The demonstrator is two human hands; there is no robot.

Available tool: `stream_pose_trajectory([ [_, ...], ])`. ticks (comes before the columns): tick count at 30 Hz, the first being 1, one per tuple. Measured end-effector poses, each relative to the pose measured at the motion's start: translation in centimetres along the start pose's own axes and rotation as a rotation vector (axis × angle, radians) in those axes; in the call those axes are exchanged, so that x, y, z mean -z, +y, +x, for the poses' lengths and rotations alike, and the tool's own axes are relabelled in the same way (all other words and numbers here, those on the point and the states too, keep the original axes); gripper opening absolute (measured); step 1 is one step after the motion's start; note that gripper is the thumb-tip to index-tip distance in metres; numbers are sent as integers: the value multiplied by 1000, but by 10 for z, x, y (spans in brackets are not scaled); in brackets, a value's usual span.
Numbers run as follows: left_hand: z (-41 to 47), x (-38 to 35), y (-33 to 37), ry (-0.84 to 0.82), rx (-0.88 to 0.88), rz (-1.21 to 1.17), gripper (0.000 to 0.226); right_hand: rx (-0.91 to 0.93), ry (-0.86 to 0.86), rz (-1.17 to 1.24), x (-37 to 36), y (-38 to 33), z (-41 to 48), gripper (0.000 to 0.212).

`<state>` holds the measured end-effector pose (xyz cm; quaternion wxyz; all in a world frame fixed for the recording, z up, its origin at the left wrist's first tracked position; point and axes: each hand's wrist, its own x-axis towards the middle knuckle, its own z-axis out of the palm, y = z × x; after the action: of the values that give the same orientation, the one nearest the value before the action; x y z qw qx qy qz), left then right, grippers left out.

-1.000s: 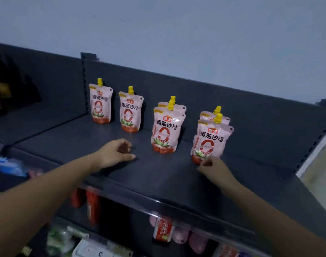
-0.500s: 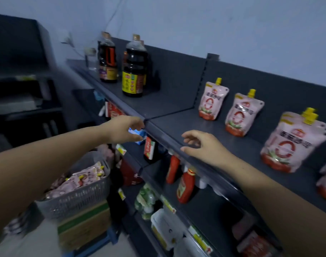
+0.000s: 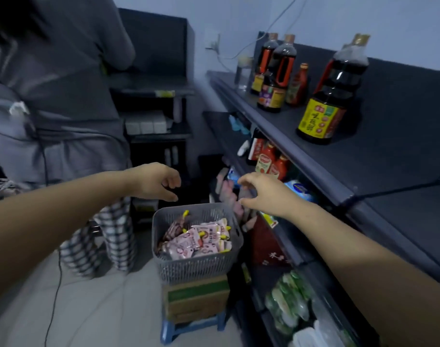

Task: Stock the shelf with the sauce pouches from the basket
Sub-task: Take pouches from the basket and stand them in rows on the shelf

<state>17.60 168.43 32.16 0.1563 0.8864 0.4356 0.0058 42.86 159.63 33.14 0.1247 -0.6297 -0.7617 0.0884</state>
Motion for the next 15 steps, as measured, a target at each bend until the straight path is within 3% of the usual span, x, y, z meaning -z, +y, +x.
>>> stream_pose_trajectory([
  [6, 22, -34, -80, -92, 70, 65, 42, -22, -172, -60, -56, 13, 71, 46],
  [12, 57, -74, -130, -130, 146, 41, 41, -32, -290, -45, -103, 45, 142, 33],
  [15, 81, -100, -155, -193, 216, 38, 41, -40, -359, -39, -128, 65, 179, 43],
])
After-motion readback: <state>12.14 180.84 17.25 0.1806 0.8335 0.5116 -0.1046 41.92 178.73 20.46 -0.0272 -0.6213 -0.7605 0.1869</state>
